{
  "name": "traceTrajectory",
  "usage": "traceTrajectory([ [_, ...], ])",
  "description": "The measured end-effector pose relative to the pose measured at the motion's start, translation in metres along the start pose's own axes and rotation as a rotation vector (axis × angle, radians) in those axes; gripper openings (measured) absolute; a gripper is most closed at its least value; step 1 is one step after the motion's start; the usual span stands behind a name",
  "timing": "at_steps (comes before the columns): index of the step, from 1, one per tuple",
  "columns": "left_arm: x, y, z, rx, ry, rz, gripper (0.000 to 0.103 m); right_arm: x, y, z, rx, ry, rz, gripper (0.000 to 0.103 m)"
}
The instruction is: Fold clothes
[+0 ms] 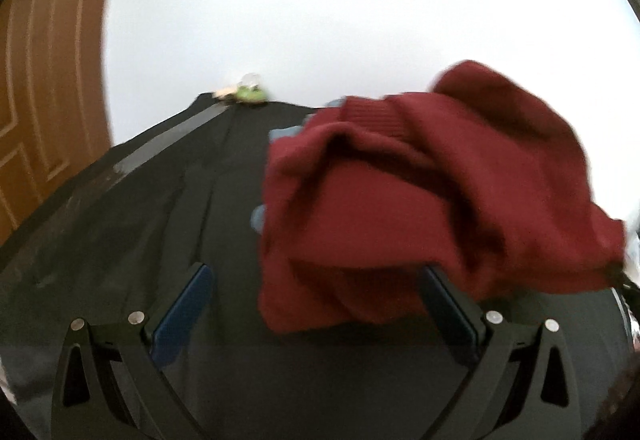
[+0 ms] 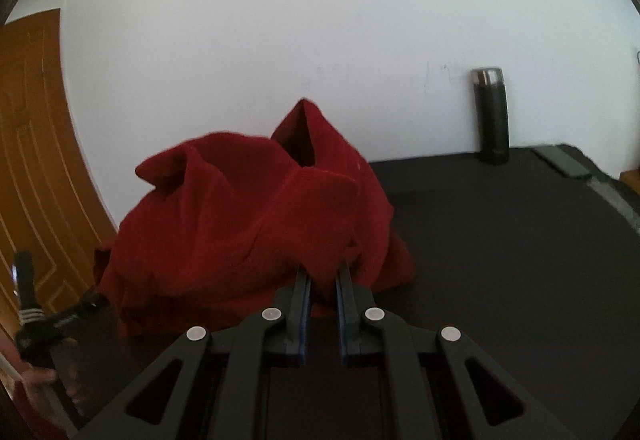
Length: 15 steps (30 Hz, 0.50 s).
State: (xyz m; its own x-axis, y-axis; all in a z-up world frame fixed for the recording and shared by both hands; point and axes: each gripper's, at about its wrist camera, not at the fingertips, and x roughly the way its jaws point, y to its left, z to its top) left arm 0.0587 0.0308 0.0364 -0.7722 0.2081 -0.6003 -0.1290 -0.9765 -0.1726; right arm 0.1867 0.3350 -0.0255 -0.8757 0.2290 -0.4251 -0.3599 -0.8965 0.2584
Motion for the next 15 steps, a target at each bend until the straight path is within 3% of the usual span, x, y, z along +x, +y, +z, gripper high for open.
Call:
traceTrajectory([
  [5, -0.015, -0.021, 0.008, 0.051, 0.004, -0.071, 0.102, 0.021, -0.001, -0.017, 0.022, 0.028, 0.035, 0.011],
  [9, -0.006, -0.030, 0.013, 0.075, 0.005, -0.051, 0.102, 0.016, -0.008, -0.027, 0.082, 0.058, 0.098, 0.012],
  [15, 0.018, -0.034, 0.007, 0.111, 0.059, -0.034, 0.102, 0.002, -0.019, -0.030, 0.102, 0.061, 0.110, 0.012],
])
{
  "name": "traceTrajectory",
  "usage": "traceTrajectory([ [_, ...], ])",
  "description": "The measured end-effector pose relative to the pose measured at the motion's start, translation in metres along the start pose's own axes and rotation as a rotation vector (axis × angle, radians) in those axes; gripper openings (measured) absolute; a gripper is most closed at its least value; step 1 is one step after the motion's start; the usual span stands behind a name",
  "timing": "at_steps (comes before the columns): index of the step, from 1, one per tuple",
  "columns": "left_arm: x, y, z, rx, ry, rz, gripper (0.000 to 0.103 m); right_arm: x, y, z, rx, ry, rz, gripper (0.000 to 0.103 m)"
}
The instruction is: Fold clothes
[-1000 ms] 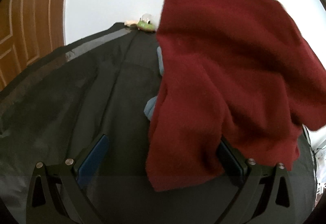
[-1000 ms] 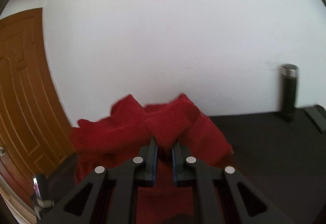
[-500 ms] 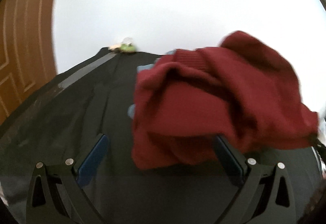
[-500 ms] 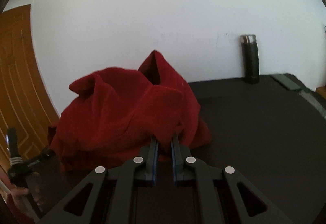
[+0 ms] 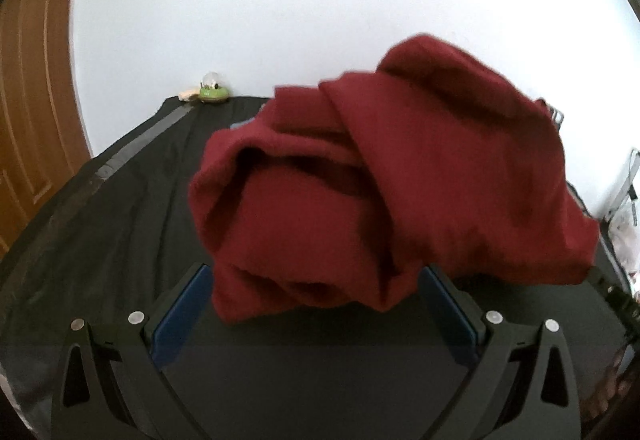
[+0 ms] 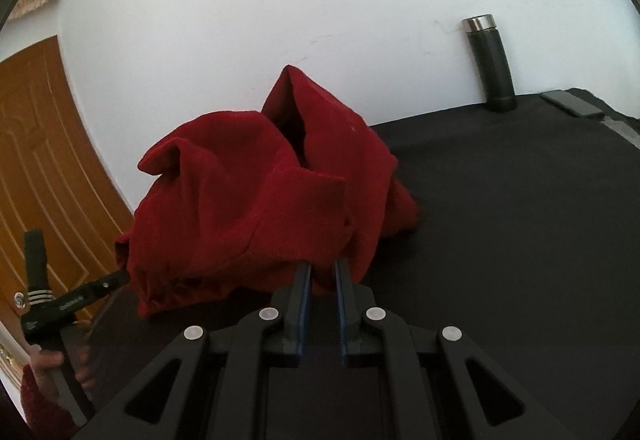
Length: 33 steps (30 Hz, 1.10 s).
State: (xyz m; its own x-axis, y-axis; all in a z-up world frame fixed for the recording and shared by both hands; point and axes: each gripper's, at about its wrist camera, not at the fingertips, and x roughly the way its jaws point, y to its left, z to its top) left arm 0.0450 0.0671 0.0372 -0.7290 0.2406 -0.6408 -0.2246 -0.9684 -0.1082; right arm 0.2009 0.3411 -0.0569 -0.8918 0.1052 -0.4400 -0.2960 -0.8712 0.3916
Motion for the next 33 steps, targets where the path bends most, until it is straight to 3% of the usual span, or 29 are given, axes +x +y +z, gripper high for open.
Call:
traceTrajectory([
  [3, 0.005, -0.004, -0.008, 0.021, 0.012, -0.030, 0.102, -0.004, -0.003, 0.001, 0.013, -0.015, -0.003, 0.013],
  [5, 0.008, -0.009, -0.013, 0.053, 0.015, -0.045, 0.102, -0.006, -0.003, 0.003, 0.020, -0.025, -0.005, 0.019],
  [6, 0.009, -0.012, -0.015, 0.069, 0.016, -0.051, 0.102, -0.005, -0.003, 0.003, 0.021, -0.029, -0.006, 0.031],
  [7, 0.011, -0.013, -0.017, 0.080, 0.019, -0.056, 0.102, -0.005, -0.003, 0.002, 0.021, -0.032, -0.008, 0.055],
  [9, 0.015, -0.015, -0.019, 0.092, 0.032, -0.070, 0.102, -0.006, -0.001, 0.002, 0.019, -0.054, -0.018, 0.086],
  [15, 0.030, -0.008, -0.019, 0.061, 0.075, -0.120, 0.102, -0.002, -0.003, 0.003, 0.041, -0.046, -0.032, 0.086],
  [25, 0.030, 0.011, -0.013, 0.063, 0.060, -0.167, 0.102, 0.010, 0.006, 0.007, 0.048, 0.011, 0.014, 0.086],
  [33, 0.033, 0.052, -0.024, 0.004, 0.076, -0.178, 0.102, 0.027, 0.091, 0.042, -0.156, -0.017, 0.102, 0.086],
])
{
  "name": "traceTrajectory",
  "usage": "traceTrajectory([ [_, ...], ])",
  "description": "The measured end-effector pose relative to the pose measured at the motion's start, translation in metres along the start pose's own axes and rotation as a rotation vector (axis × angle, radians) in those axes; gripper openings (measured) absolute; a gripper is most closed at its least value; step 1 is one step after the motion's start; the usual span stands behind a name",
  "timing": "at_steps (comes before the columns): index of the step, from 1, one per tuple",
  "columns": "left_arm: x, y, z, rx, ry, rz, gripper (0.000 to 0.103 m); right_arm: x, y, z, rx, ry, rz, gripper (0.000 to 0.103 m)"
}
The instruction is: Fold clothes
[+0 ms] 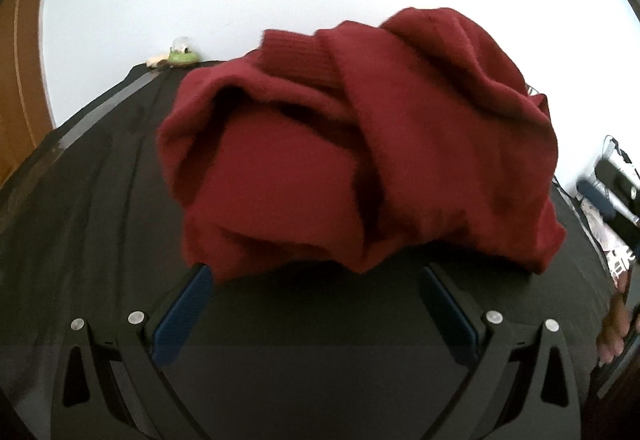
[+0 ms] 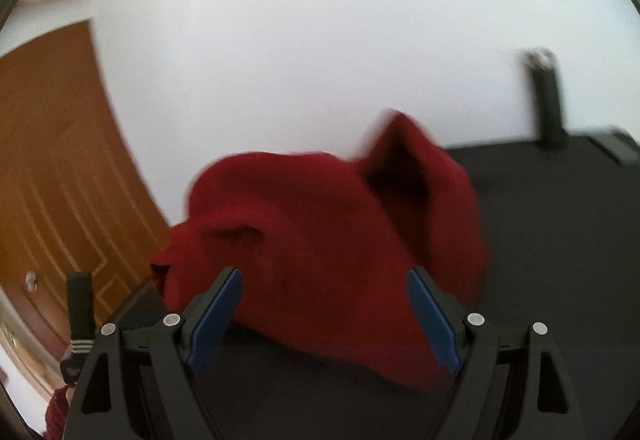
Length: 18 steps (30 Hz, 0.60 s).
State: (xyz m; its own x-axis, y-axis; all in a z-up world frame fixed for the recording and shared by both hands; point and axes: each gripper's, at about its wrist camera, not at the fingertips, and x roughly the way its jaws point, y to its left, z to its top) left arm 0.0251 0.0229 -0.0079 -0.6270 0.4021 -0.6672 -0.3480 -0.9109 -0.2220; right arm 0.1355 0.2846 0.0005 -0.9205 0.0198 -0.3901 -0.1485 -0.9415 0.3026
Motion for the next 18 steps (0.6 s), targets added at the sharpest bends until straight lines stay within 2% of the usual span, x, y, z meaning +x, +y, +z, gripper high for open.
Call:
traceTrajectory([
  [2, 0.005, 0.003, 0.000, -0.006, 0.001, -0.001, 0.102, 0.016, 0.028, 0.008, -0.097, 0.006, -0.014, 0.086],
  [5, 0.001, 0.012, 0.000, -0.010, 0.002, 0.000, 0.102, 0.047, 0.062, 0.012, -0.236, 0.027, -0.087, 0.086],
  [9, -0.023, 0.011, -0.016, -0.021, -0.005, 0.004, 0.102, 0.091, 0.076, 0.018, -0.300, 0.081, -0.165, 0.085],
  [10, -0.023, 0.013, -0.017, -0.023, -0.006, 0.006, 0.102, 0.097, 0.074, 0.018, -0.294, 0.096, -0.182, 0.070],
  [11, -0.023, 0.016, -0.016, -0.025, -0.007, 0.008, 0.102, 0.102, 0.071, 0.018, -0.282, 0.113, -0.201, 0.047],
  [13, -0.022, 0.021, -0.014, -0.031, -0.007, 0.013, 0.102, 0.097, 0.063, 0.015, -0.233, 0.116, -0.190, 0.028],
  [14, -0.018, 0.023, -0.010, -0.036, -0.005, 0.017, 0.102, 0.091, 0.058, 0.014, -0.204, 0.111, -0.176, 0.023],
  [15, -0.018, 0.024, -0.010, -0.040, -0.002, 0.018, 0.102, 0.084, 0.055, 0.013, -0.186, 0.099, -0.176, 0.011],
  [16, -0.017, 0.024, -0.010, -0.043, 0.001, 0.020, 0.102, 0.074, 0.053, 0.011, -0.182, 0.078, -0.191, 0.007],
  [18, -0.014, 0.023, -0.008, -0.040, 0.005, 0.017, 0.102, 0.047, 0.048, 0.006, -0.167, 0.017, -0.220, 0.007],
])
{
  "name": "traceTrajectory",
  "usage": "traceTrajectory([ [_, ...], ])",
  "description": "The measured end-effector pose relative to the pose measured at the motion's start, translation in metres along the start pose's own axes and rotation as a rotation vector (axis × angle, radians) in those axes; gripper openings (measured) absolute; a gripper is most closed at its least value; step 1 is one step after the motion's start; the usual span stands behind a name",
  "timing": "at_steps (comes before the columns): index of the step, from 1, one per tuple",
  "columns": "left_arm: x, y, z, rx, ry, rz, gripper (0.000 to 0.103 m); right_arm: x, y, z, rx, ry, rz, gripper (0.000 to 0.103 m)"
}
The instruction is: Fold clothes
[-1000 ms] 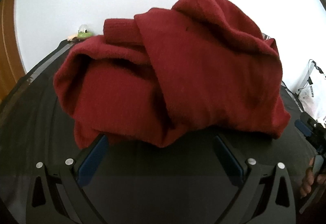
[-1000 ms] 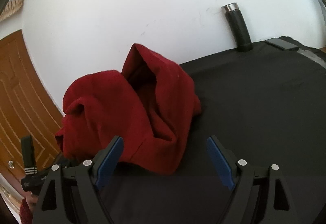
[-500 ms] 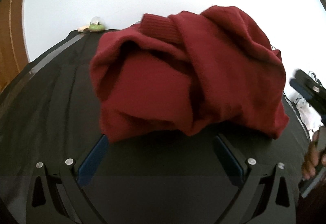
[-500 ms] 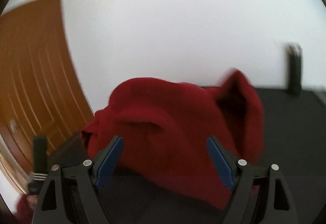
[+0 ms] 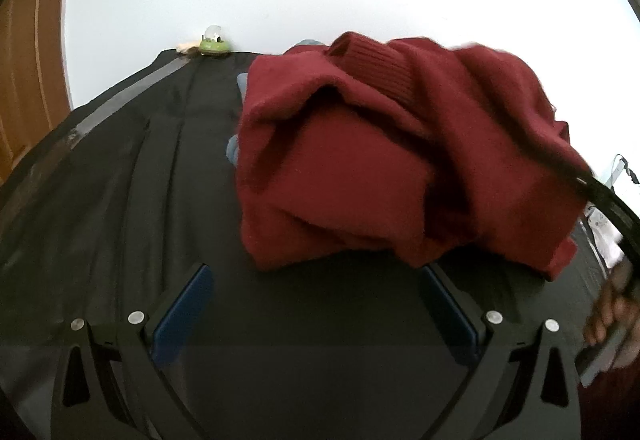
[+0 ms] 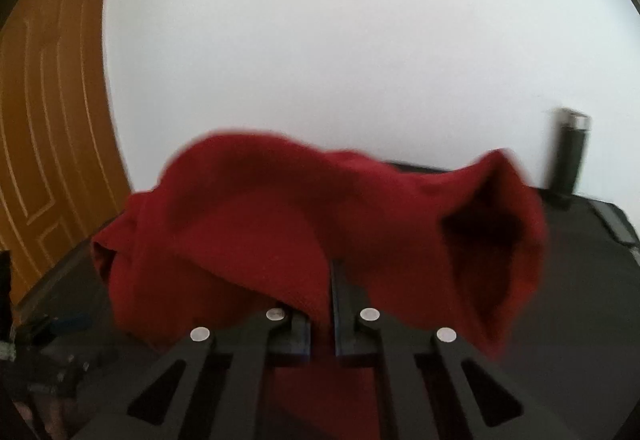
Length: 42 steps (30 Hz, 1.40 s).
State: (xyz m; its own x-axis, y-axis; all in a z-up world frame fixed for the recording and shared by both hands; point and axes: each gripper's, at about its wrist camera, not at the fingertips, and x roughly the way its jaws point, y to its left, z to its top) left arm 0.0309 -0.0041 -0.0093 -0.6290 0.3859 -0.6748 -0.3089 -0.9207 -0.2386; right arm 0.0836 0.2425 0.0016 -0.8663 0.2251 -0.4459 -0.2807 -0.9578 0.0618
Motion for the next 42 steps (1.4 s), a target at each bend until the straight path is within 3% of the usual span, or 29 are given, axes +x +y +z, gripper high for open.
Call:
traceTrajectory([
  [5, -0.001, -0.017, 0.001, 0.071, 0.009, -0.032, 0.102, -0.064, -0.029, -0.025, 0.045, -0.120, -0.155, 0.007],
  [9, -0.007, -0.037, 0.002, 0.131, 0.007, -0.066, 0.102, -0.112, -0.072, -0.042, 0.164, -0.190, -0.282, 0.007],
  [15, -0.031, -0.097, -0.012, 0.301, 0.027, -0.182, 0.102, -0.175, -0.147, -0.063, 0.328, -0.292, -0.509, 0.007],
  [21, -0.052, -0.162, -0.028, 0.489, 0.035, -0.297, 0.102, -0.194, -0.226, -0.061, 0.451, -0.248, -0.609, 0.008],
  [26, -0.070, -0.193, -0.039, 0.550, 0.054, -0.401, 0.102, -0.202, -0.273, -0.069, 0.556, -0.186, -0.640, 0.008],
  [31, -0.065, -0.188, -0.038, 0.589, 0.055, -0.359, 0.102, -0.213, -0.284, -0.074, 0.522, -0.196, -0.774, 0.008],
  [37, -0.039, -0.158, -0.018, 0.497, 0.083, -0.321, 0.102, -0.220, -0.307, -0.073, 0.500, -0.194, -0.918, 0.008],
  [42, -0.021, -0.133, 0.004, 0.431, 0.075, -0.277, 0.102, -0.223, -0.323, -0.074, 0.514, -0.136, -0.959, 0.008],
])
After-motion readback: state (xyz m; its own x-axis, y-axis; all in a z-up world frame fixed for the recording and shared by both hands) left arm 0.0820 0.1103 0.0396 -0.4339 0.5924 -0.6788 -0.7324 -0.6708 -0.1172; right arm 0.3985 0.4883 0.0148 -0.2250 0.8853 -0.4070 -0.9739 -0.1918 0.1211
